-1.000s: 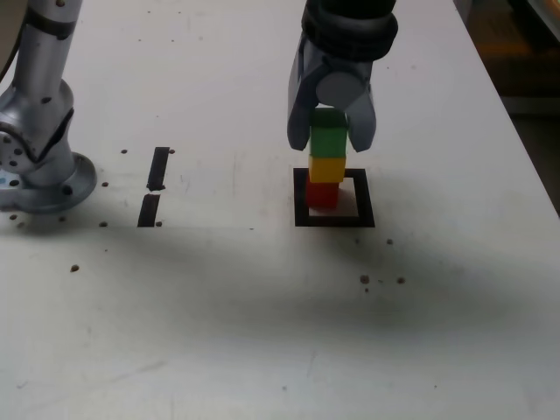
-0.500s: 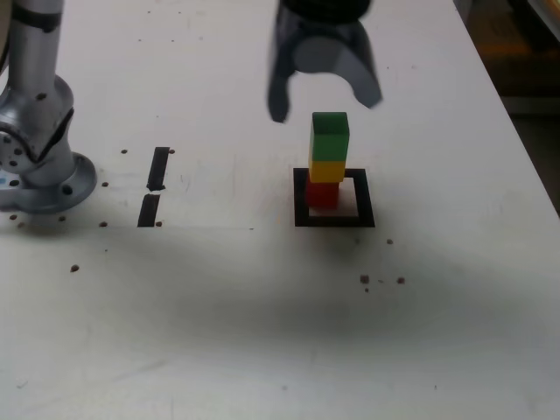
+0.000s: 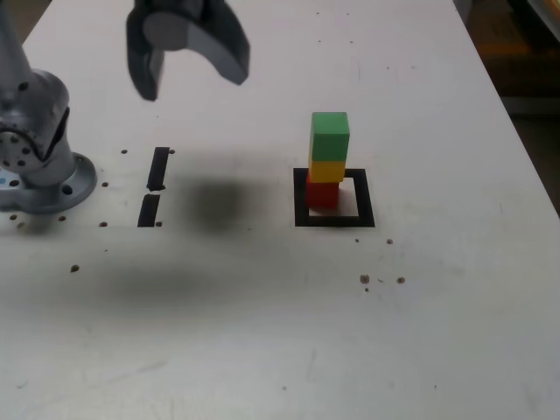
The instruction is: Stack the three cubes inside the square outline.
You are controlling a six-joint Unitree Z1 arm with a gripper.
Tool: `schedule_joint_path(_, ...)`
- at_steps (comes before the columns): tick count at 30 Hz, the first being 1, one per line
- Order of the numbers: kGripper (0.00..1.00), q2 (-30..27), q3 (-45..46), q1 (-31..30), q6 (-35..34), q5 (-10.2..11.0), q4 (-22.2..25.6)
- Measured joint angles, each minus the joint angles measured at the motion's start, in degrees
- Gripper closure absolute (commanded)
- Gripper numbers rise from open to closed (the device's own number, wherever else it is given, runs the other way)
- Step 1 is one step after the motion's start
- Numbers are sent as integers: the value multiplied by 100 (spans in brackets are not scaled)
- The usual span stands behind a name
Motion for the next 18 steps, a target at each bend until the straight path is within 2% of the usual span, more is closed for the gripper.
schedule_joint_path(3,0,132,607,75,91,-146,-584)
schedule_joint_path(7,0,-2,1418,141,136,-185,-907)
schedule_joint_path(10,0,-27,1929,153,160,-167,-982)
schedule_joint_path(18,0,-51,2148,252,219,-158,-1066)
